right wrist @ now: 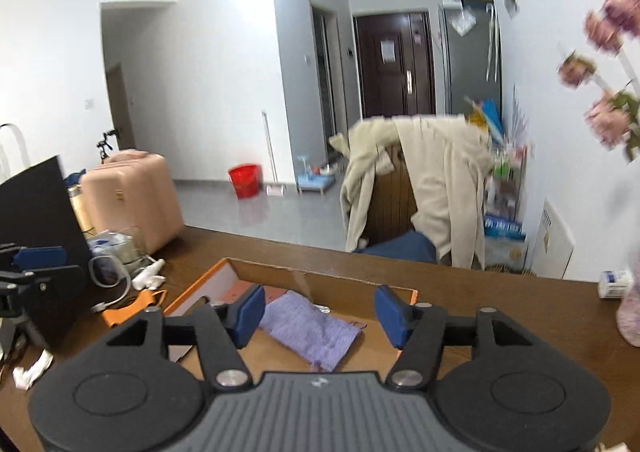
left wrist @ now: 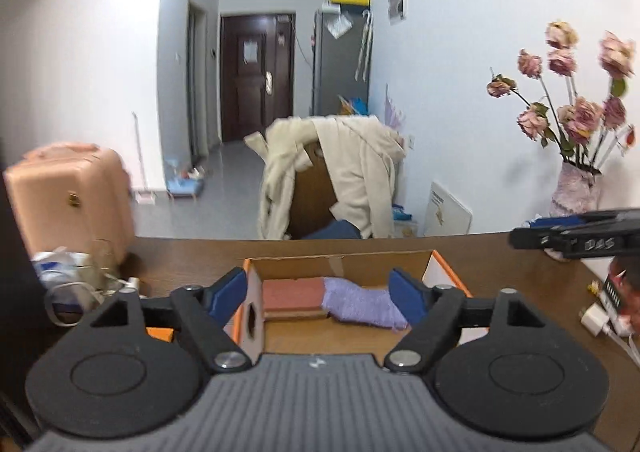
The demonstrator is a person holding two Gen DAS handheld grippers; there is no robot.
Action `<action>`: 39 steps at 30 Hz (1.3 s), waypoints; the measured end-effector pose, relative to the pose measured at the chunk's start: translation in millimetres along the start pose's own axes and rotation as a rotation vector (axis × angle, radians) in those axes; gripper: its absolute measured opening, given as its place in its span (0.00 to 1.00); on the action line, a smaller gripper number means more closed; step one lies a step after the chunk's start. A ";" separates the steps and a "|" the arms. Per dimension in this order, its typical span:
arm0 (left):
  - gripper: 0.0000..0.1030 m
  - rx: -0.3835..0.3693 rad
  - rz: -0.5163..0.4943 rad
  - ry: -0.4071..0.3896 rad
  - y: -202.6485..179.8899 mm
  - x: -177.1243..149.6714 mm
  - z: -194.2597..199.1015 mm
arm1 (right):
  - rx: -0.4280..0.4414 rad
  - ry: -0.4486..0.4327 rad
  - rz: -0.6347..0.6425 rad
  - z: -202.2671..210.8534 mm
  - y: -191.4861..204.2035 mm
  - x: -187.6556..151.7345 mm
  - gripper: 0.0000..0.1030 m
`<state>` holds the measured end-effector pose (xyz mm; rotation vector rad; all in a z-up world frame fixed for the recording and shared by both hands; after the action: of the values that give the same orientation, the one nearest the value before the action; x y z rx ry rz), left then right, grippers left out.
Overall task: Organize soft objects
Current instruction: 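Withdraw from the box and move toward the lavender towel roll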
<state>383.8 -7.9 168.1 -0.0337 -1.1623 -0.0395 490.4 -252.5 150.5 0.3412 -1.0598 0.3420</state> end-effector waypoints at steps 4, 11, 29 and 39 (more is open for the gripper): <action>0.93 0.053 -0.024 -0.096 -14.8 -42.4 62.5 | 0.005 -0.060 0.041 63.9 14.5 -35.6 0.72; 1.00 0.117 -0.022 -0.224 -50.9 -124.2 147.2 | 0.027 -0.126 0.079 149.2 48.2 -121.1 0.83; 1.00 0.035 0.046 -0.040 -74.8 -229.1 143.6 | -0.002 0.009 0.028 176.3 75.3 -262.5 0.86; 0.99 0.039 0.108 0.020 -66.1 -231.7 101.3 | 0.014 0.057 0.005 132.2 60.5 -251.4 0.76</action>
<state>195.8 -65.9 -4.0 -0.0611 -1.1395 0.0781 248.3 -282.5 -7.2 0.3393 -1.0032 0.3613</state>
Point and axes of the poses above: each gripper's, at about its wrist camera, not at the fingertips, and z roughly against the way its jaws point, y to its left, x to its top, the point moved 7 cm from there along -z, roughly the way its jaws point, and after that the axes turned 1 degree about -x, right-handed, at the moved point
